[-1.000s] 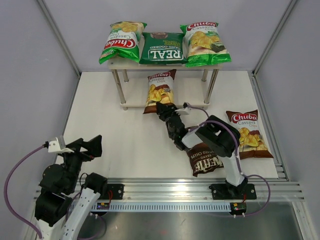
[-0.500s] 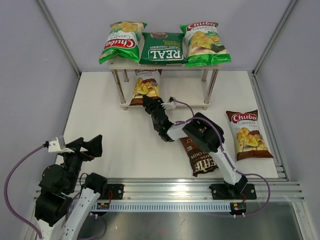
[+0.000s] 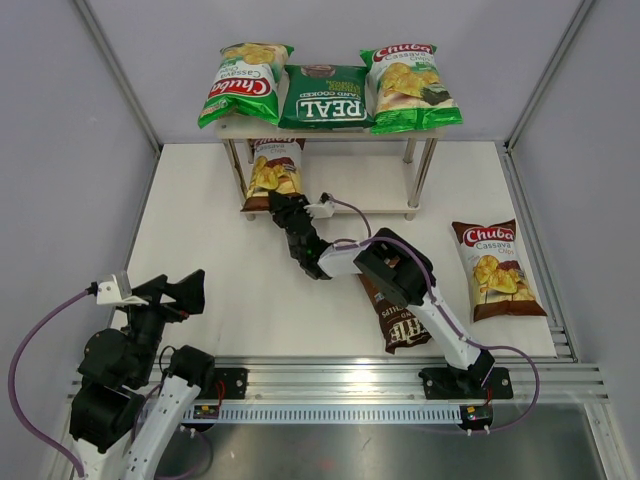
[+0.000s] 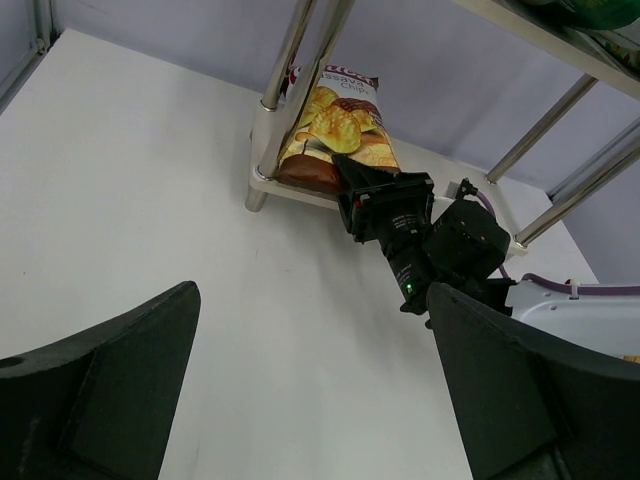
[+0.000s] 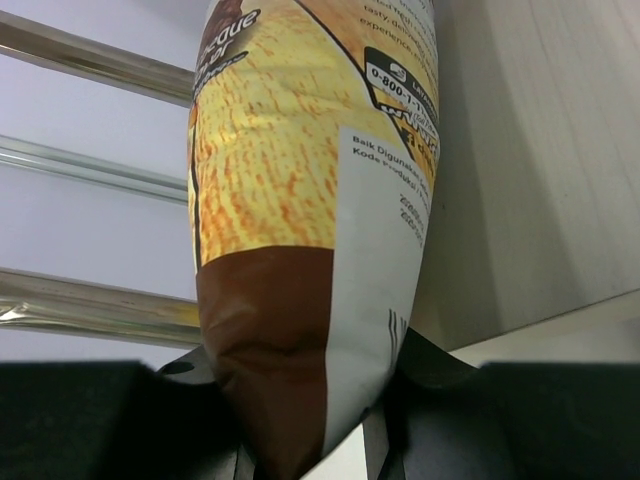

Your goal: Place and organize the chips bags onto the shelf

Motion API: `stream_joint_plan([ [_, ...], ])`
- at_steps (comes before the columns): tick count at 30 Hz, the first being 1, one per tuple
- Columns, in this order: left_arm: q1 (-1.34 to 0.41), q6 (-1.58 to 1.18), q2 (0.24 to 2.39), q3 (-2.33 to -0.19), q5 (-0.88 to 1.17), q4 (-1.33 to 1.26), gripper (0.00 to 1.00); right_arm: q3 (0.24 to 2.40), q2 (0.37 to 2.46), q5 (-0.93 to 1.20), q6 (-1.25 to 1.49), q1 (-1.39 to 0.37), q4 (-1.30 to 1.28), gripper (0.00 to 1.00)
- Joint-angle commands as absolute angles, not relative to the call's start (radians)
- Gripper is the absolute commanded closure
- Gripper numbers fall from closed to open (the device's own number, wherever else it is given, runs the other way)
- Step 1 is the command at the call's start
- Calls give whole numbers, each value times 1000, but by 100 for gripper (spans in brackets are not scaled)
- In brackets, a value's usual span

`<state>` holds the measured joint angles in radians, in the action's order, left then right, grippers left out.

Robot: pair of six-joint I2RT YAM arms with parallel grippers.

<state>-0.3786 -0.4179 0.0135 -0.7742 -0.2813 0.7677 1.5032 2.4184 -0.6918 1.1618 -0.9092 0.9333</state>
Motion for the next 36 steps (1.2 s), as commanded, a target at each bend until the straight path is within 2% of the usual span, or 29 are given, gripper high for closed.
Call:
stream_joint_plan([
  [1,-380,-400,-46,-769,-261,723,1,1578,2436,-698,1177,-920,853,82],
  [5,-380,-399,-46,-769,-259,723,1,1559,2427,-692,1198,-925,850,76],
  [8,-380,-399,-46,-767,-258,723,1,1536,2404,-684,1209,-923,830,61],
  [12,-380,-397,-48,-769,-255,721,1,1509,2344,-669,1229,-923,721,49],
  [13,-380,-397,-48,-769,-255,721,1,1500,2336,-666,1239,-923,706,41],
  [14,-380,-397,-48,-769,-253,721,1,1494,2327,-661,1239,-923,686,36],
  [17,-380,-396,-49,-767,-252,718,1,1471,2298,-647,1247,-925,675,30],
  [21,-380,-396,-51,-769,-247,718,1,1439,2264,-624,1249,-923,690,28],
  [27,-380,-393,-49,-765,-242,715,1,1393,2220,-597,1243,-922,687,17],
  [29,-380,-393,-49,-765,-241,715,1,1370,2206,-595,1221,-920,702,17],
  [33,-380,-390,-46,-764,-238,713,1,1339,2168,-594,1193,-917,719,18],
  [36,-380,-390,-46,-764,-236,712,1,1307,2146,-595,1175,-919,755,29],
])
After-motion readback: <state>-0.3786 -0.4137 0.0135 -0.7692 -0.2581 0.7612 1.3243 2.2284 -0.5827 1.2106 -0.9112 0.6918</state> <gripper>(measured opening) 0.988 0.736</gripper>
